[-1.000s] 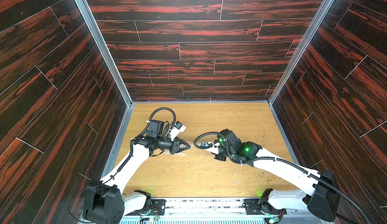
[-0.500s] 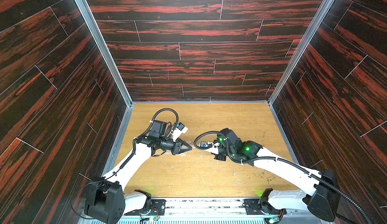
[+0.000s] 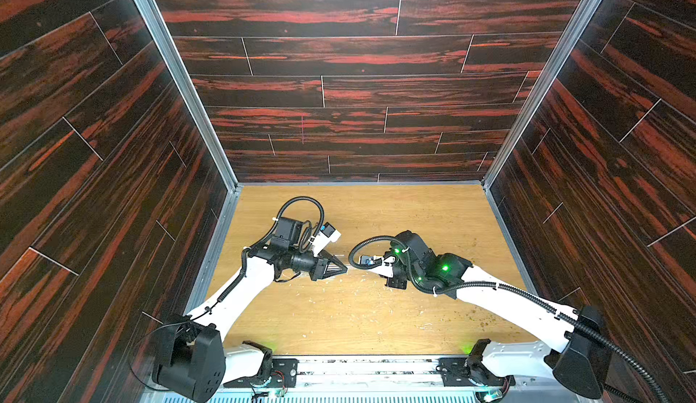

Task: Insert stoppers into test tubes
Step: Insert the stopper into the test tube.

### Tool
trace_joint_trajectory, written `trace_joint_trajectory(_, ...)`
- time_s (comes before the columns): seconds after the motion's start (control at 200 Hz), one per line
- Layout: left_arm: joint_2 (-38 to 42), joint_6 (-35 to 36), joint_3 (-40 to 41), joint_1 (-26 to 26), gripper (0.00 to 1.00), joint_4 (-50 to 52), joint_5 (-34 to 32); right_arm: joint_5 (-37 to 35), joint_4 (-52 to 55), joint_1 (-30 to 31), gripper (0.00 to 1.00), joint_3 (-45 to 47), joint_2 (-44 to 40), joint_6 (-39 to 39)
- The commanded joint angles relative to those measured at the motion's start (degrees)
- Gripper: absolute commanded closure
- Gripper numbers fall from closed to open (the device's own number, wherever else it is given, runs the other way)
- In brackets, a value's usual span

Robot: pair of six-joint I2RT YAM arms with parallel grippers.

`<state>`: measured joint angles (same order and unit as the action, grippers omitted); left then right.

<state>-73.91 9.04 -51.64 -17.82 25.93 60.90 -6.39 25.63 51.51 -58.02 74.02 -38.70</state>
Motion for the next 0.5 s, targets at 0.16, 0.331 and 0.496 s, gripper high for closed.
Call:
trace_joint_trajectory(0.16, -0.2, 2.2, -0.6, -0.8, 0.90, 1.1, 1.3, 2.0, 0.1, 0.9, 0.81, -0.5, -0.5, -1.4)
trace_joint_trajectory(0.331, -0.4, 2.1, -0.6, -1.2, 0.90, 1.0, 1.3, 2.4, -0.1, 1.0, 0.81, -0.8, -0.5, -1.4)
trace_joint_trajectory(0.496, -0.6, 1.5, -0.6, -1.5, 0.90, 0.2, 1.6, 2.8, -0.1, 1.3, 0.80, -0.8, -0.5, -1.4)
